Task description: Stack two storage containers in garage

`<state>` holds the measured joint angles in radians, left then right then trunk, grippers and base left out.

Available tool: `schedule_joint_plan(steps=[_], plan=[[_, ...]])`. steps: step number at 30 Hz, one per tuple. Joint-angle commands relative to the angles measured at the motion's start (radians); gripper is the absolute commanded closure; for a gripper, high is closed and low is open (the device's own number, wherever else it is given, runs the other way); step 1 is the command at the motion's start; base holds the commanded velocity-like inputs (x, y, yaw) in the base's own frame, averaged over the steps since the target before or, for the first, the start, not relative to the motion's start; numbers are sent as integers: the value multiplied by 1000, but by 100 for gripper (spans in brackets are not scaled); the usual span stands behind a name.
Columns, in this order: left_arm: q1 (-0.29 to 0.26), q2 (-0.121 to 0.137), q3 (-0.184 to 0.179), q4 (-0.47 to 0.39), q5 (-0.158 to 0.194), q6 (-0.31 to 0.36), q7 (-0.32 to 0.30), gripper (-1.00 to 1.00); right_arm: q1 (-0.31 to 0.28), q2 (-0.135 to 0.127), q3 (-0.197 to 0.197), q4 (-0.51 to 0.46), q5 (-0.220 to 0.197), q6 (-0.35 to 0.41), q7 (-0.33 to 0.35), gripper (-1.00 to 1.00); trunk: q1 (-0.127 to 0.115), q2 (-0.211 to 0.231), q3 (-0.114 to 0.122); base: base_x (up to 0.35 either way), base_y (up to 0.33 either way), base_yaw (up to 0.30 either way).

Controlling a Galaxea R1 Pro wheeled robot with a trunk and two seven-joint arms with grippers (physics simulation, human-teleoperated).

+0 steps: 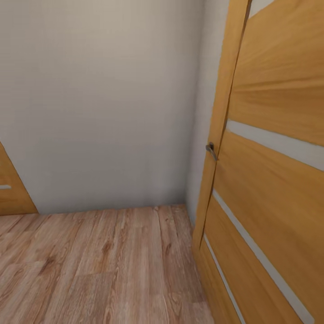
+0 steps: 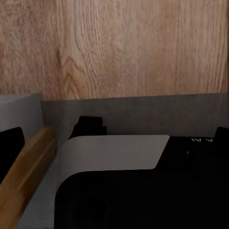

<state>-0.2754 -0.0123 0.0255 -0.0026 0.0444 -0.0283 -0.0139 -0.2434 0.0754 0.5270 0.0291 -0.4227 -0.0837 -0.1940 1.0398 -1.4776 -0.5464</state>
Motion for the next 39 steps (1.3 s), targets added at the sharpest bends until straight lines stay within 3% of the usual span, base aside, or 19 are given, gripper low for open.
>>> schedule_joint_plan(steps=[1, 19, 39], plan=[[-1, 0, 2, 1, 5, -3, -1, -100, -1, 1, 8, 3, -10, -7, -1, -100, 1, 0, -1, 307, 0, 104], [-1, 0, 2, 1, 5, -7, -1, -100, -1, 0, 8, 3, -10, -8, 0, -100, 1, 0, -1, 44, 0, 245], [-1, 0, 2, 1, 5, -4, -2, -100, -1, 0, 8, 3, -11, -7, -1, -100, 1, 0, -1, 278, 0, 16]])
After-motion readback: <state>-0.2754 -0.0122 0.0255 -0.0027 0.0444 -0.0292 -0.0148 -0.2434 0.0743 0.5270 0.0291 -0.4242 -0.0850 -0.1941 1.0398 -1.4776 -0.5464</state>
